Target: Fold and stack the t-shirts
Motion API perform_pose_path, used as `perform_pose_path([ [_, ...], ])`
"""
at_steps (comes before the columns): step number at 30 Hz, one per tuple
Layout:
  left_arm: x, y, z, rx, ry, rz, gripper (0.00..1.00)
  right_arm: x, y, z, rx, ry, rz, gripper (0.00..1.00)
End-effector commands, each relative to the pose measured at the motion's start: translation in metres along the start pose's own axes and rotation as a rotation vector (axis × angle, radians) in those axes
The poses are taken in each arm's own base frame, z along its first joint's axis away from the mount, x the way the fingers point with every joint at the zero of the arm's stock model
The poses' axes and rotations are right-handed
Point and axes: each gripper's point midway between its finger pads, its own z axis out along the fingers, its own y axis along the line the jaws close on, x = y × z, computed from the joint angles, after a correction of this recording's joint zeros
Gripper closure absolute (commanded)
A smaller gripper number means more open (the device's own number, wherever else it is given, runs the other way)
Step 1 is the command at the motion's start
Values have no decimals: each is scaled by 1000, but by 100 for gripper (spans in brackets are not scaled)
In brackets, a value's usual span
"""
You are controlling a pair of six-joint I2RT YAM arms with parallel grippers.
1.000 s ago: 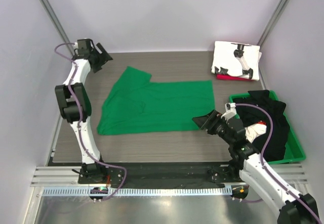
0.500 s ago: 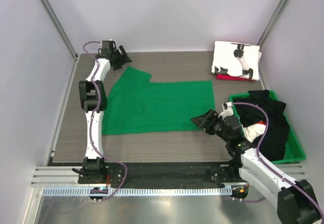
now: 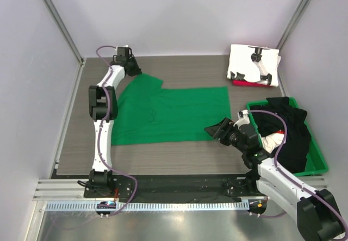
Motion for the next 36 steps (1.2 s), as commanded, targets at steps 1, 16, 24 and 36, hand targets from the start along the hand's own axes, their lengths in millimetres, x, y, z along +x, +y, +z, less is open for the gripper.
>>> perform_pose_path([
  [1,18,10,-1,-40,54,25,100,-19,23,2,-57,-55,-19,22],
  [16,22,5,-16,-14,3,62,100,-96,14,5,489,10,-191,19],
  [24,21,3,-15,-13,-3,70,100,-109,2,3,533,11,-178,19],
  [36,22,2,-15,-16,-2,72,100,-108,-15,9,546,30,-152,18],
])
